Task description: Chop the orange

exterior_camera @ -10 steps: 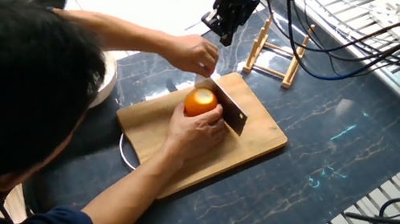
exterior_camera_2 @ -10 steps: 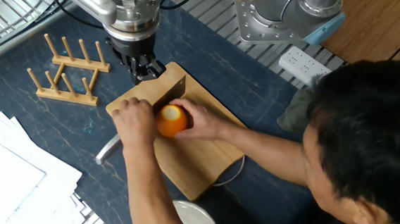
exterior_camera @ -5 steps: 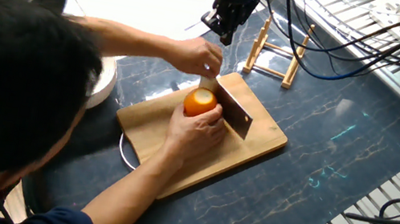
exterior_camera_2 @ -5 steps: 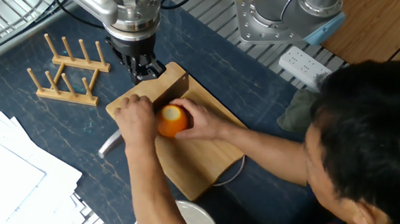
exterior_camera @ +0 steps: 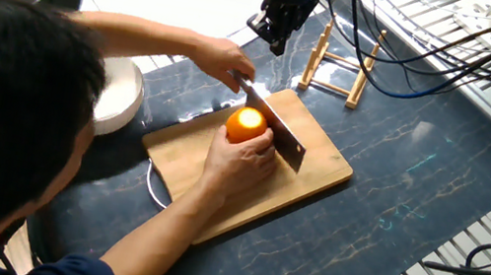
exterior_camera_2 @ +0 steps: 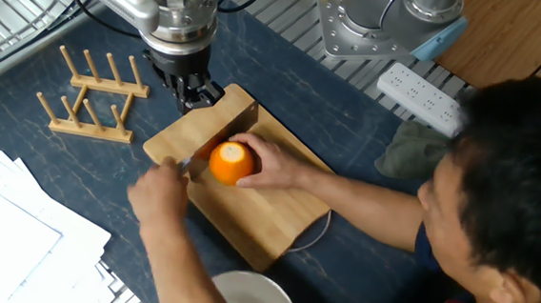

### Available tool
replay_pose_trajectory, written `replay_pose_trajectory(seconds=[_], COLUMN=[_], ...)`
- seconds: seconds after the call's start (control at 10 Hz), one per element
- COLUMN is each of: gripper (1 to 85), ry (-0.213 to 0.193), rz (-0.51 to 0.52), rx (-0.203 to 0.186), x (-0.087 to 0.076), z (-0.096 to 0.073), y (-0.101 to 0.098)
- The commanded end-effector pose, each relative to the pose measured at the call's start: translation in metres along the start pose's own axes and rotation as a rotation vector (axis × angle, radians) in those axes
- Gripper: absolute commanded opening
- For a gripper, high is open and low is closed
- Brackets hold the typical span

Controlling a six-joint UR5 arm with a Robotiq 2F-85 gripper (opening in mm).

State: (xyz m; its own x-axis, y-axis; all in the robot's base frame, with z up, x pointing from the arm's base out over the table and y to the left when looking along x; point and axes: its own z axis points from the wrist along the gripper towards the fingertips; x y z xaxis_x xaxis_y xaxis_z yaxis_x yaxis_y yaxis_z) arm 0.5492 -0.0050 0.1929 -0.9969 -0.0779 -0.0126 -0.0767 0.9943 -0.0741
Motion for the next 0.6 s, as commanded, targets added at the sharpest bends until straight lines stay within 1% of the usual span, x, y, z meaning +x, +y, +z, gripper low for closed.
replay_pose_trajectory(seconds=[0.0,0.5], gripper=[1.3,1.3], ry=[-0.003,0.002], rz=[0.001,-0.005], rx=[-0.012,-0.008], x=[-0.0007,0.0007], z=[-0.0011,-0.0014], y=[0.0024,0.0001])
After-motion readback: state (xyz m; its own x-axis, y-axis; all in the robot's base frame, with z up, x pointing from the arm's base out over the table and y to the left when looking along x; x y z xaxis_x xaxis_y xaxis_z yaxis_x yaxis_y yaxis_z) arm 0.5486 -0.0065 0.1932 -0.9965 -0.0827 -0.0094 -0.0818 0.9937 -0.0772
